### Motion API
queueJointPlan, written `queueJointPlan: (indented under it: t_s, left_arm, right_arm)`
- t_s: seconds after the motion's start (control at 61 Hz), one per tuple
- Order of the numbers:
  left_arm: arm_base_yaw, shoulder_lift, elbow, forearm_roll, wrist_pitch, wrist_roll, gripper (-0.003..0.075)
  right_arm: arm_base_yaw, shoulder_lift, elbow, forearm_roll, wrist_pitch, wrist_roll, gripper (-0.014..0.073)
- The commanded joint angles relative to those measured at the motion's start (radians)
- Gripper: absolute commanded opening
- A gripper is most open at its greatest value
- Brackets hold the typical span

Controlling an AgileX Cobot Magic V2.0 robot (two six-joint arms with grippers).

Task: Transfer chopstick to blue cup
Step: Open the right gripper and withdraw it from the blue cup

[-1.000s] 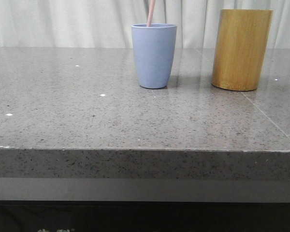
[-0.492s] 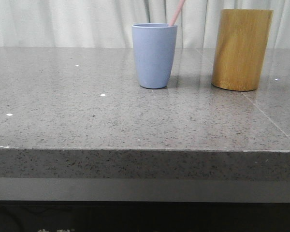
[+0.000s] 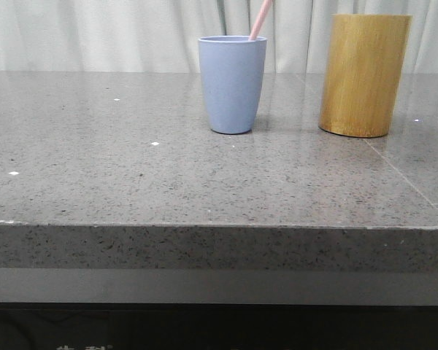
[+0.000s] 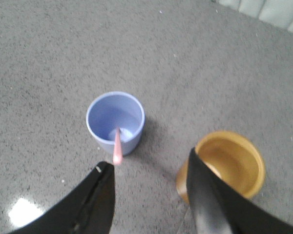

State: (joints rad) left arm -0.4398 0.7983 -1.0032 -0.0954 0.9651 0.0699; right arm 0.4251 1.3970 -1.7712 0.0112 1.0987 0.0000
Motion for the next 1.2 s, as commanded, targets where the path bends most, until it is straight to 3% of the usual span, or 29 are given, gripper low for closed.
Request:
queueJointPlan:
  t_s: [0.0,0.279,0.623,0.984,1.066,1.18]
  left_arm:
    - [0.001,-0.004,-0.024,-0.017,-0.068,0.000,0.0251]
    - [0.001,-0.004,-0.024,-0.017,-0.068,0.000,0.0251]
    - [0.001,-0.004,-0.022,-0.017,-0.068,0.000,0.0251]
    - [0.001,-0.004,-0.023,-0.017,-0.068,0.000,0.0249]
    - [0.001,-0.004,-0.023,-0.017,-0.068,0.000,0.0218]
    - [0.001,-0.004,-0.023,-0.017,-0.068,0.000,0.0112]
  right_arm:
    - [-0.007,-0.120,0.112,-0.011,-0.144,0.035,0.0372]
    - [-0.030,-0.399,0.515,-0.011,-0.362,0.119,0.0372]
    - [-0.055,-0.717,0.810,-0.037,-0.295,0.119,0.0372]
    - [-0.055,-0.854,0.929,-0.073,-0.234,0.119,0.0368]
    - [-0.055,-0.854,0.930,-0.073,-0.218,0.119,0.0326]
    - [-0.055,-0.853,0.930,-0.073,-0.219,0.119,0.0178]
